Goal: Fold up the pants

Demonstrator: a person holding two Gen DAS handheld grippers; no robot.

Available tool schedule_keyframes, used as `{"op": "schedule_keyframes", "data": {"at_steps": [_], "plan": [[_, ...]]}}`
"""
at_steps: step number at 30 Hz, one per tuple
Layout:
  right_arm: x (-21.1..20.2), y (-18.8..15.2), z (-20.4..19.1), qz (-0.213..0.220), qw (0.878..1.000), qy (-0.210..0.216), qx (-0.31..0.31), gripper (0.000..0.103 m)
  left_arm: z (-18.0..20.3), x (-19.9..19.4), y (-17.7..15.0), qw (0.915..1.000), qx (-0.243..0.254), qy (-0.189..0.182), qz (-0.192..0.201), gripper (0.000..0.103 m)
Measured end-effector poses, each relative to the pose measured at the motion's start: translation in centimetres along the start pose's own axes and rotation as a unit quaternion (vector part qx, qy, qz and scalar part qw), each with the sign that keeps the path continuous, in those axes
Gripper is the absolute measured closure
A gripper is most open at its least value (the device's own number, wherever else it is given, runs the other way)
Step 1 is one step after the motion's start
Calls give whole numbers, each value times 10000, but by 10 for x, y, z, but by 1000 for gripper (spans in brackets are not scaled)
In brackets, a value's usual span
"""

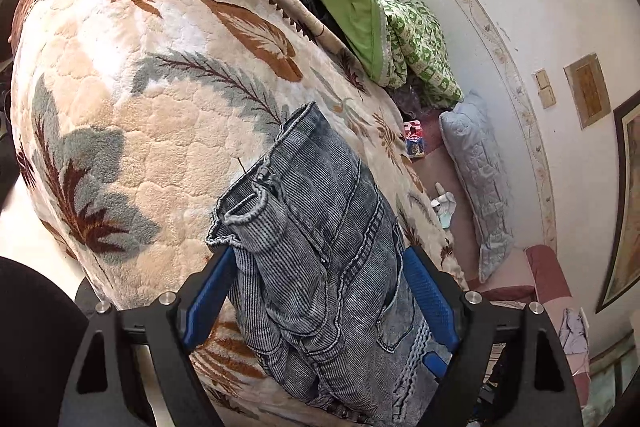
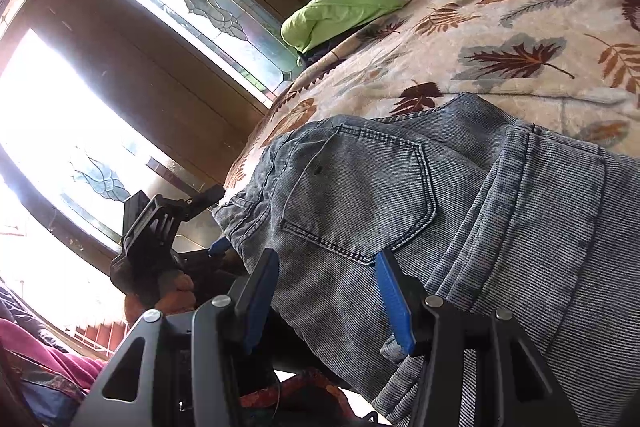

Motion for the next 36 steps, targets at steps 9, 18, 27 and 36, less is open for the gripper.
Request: {"op": "schedule_keyframes", "data": {"at_steps": [9,18,27,36], "plan": [[-3,3,1,56,10000,23,72,50,9,-19,5,9998,39,-155,141,17],[-6,3,1,91,9999,14,82,50,-8,-9,-15,9994,-233,193,-141,17],[-3,3,1,53,10000,-1,71,50,-11,-6,-38,9981,-290,381,-390,17],[-6,3,3,79,9999,-34,85,50,-13,11,-14,9977,-522,333,-282,17]]}}
Point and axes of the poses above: each gripper's, at about its wrist camera, not at the fingertips, and x roughly the way its jaws point, z to its right, y to its top, the point moved 7 cm from there along x, roughly the way its jaws point, and after that the axes turned 12 degrees about z, right-handed, at the moved point
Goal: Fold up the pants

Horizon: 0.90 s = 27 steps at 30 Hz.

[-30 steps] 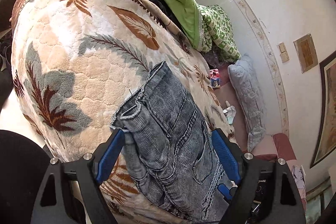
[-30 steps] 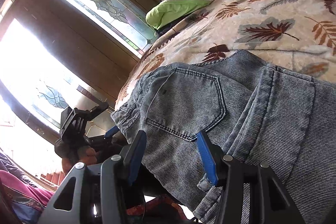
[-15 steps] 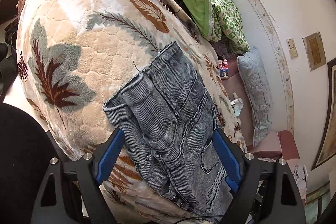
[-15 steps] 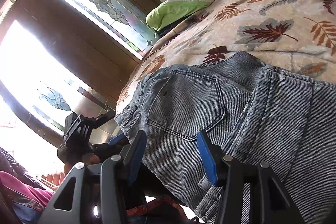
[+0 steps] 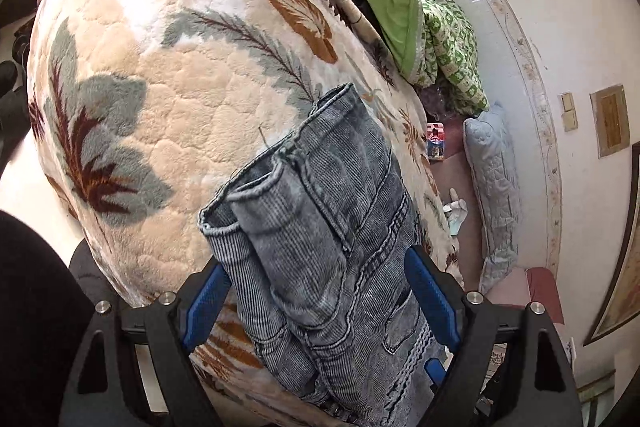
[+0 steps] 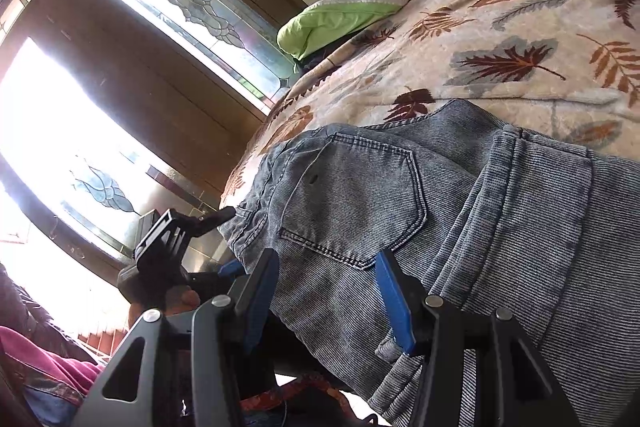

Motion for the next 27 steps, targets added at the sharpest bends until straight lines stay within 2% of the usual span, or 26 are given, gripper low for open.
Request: {"op": "schedule_keyframes", "data": {"at_steps": [1,3,4,5,7,9,11,15,17,21,25,27], "plan": [[1,0,0,-13,10000,0,-10,50,0,4,0,10000,7,-8,-60,18],[2,-1,-1,-28,10000,12,-18,50,-5,11,-3,9999,20,44,-119,27],[2,-1,-2,-27,10000,12,-31,50,-8,13,-4,9998,27,93,-145,37],[2,-1,-2,-27,10000,5,-49,50,-10,13,-4,9998,44,133,-107,43],[3,-2,-2,-36,10000,-7,-58,50,-11,12,-4,9999,81,115,-100,49],[4,-3,-2,-41,10000,-3,-39,50,-11,12,-4,9998,117,126,-119,59],[4,-2,-2,-35,10000,-7,-32,50,-9,12,-5,9997,196,70,-123,78],[3,-3,-2,-10,10000,-32,-73,50,5,6,-4,9986,519,-44,-19,85],[0,-1,-1,68,9999,-108,-93,50,20,-1,-3,9959,889,-105,117,87],[-15,11,9,413,9988,-268,28,50,65,-18,-5,9831,1742,-421,377,88],[-41,26,30,842,9943,-495,416,50,115,-27,-17,9633,2527,-754,504,88],[-58,33,43,1090,9901,-655,602,50,141,-30,-28,9508,2914,-916,522,88]]}}
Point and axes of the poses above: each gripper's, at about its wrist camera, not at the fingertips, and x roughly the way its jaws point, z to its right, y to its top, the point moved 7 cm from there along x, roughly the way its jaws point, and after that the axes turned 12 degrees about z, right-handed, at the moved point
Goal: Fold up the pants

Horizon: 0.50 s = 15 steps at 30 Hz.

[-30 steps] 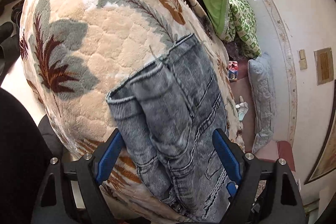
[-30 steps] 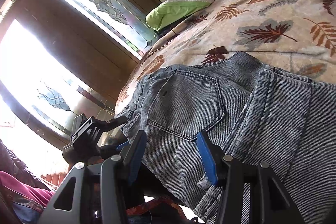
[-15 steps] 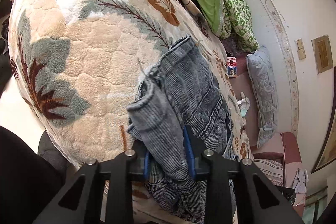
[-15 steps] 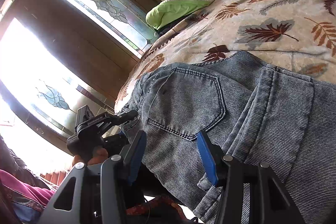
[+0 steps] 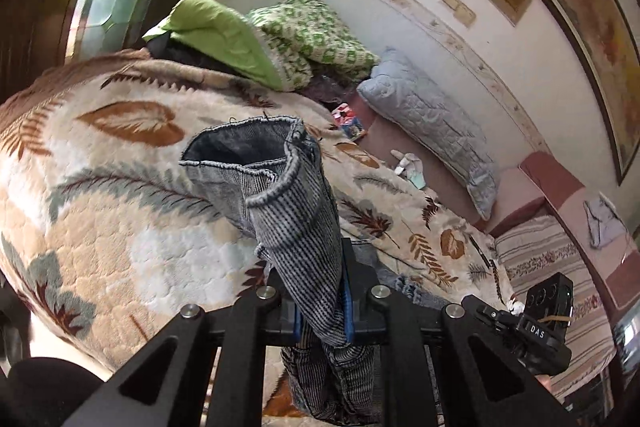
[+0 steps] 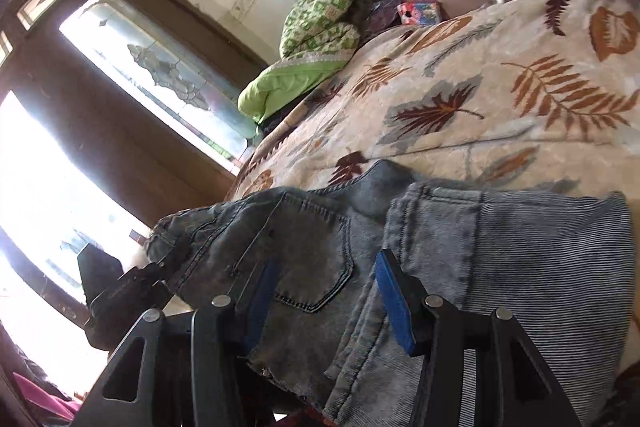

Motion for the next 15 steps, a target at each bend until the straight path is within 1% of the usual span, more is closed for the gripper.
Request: {"op": "schedule_keyframes", "data": {"at_steps": [4,8,12,15], "plan": [[-32,23,33,457,9971,-276,546,50,59,7,3,9971,528,-554,-49,88],[-61,34,69,670,9880,-322,1356,50,115,19,-10,9892,980,-1059,-268,88],[-95,40,99,984,9761,-445,1884,50,166,29,-46,9751,1407,-1561,-703,88],[-128,51,118,1382,9673,-549,2053,50,198,34,-84,9599,1705,-1914,-1132,88]]}}
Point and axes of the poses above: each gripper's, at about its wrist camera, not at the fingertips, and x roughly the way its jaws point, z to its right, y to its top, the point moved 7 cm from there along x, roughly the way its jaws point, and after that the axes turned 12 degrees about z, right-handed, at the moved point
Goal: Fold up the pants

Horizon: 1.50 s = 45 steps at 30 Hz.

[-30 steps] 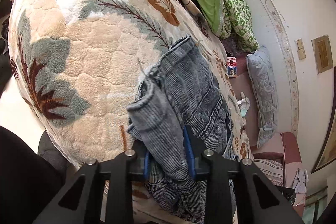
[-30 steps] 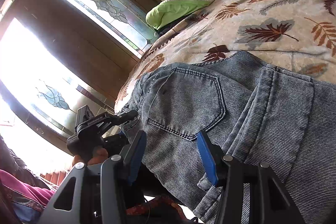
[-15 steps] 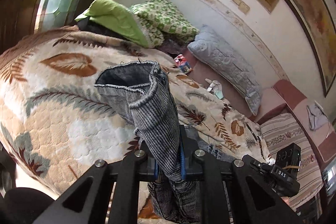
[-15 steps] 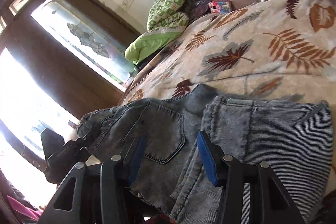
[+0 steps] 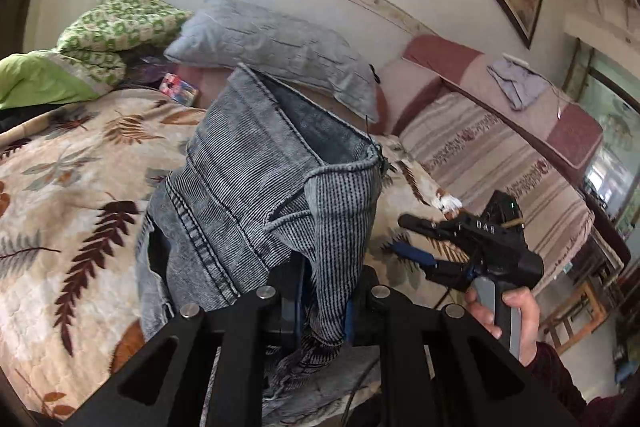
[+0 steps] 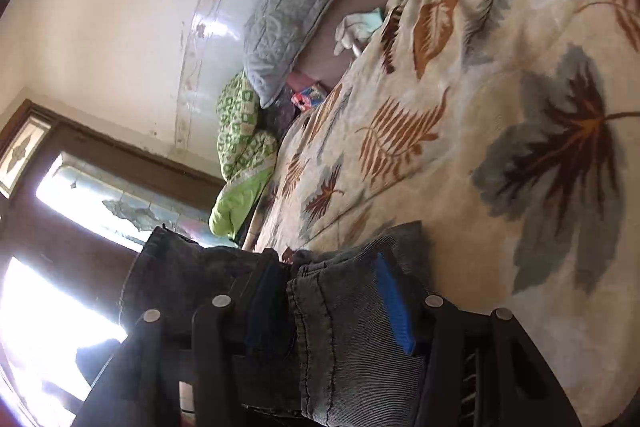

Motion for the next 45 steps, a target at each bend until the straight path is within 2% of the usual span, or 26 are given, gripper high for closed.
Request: {"op": "schedule_keyframes", "data": {"at_steps": [4,6,9,11,14,15,16,18,21,24,26,28,30,32,35,37,39,42,45], "plan": [[-34,27,17,480,9985,-48,246,50,39,42,-45,9958,437,-329,-734,88],[-49,38,21,656,9974,-43,296,50,48,64,-74,9891,631,-364,-1277,88],[-66,48,18,854,9962,-7,164,48,54,80,-107,9788,568,-441,-1915,85],[-71,50,12,916,9958,26,9,48,61,74,-105,9779,707,-581,-1879,74],[-69,47,-1,818,9963,100,-244,48,71,53,-85,9766,707,-1071,-1728,63],[-68,43,-4,762,9964,114,-345,48,72,46,-74,9780,803,-1083,-1591,60],[-64,39,-10,713,9963,109,-467,48,70,39,-65,9804,961,-981,-1413,55],[-58,32,-22,641,9948,85,-792,48,62,30,-46,9841,1211,-756,-1060,52],[-44,14,-41,451,9911,171,-1241,48,32,34,-22,9879,1307,-265,-795,47],[-26,-4,-55,265,9866,156,-1602,48,-13,52,-8,9889,1194,418,-777,47],[-16,-15,-65,236,9812,111,-1912,48,-42,63,-4,9866,1148,857,-778,47],[-7,-26,-77,190,9755,195,-2185,48,-63,74,-5,9843,1085,1126,-816,47],[5,-36,-86,48,9728,274,-2298,48,-76,86,-12,9836,963,1180,-964,47],[19,-42,-85,-98,9751,254,-2200,48,-85,96,-23,9828,840,1210,-1116,47],[45,-48,-69,-410,9823,39,-1826,48,-89,108,-39,9777,1160,1295,-1175,44],[63,-48,-45,-551,9844,-439,-1615,48,-91,114,-48,9744,1362,1304,-1220,43],[78,-47,-9,-778,9833,-1072,-1248,48,-90,115,-49,9748,1486,1208,-1140,41],[73,-41,6,-833,9912,-762,-698,48,-92,113,-46,9777,1391,1094,-1132,40],[58,-39,3,-806,9906,-695,-858,48,-95,105,-41,9826,1128,992,-1095,40]]}}
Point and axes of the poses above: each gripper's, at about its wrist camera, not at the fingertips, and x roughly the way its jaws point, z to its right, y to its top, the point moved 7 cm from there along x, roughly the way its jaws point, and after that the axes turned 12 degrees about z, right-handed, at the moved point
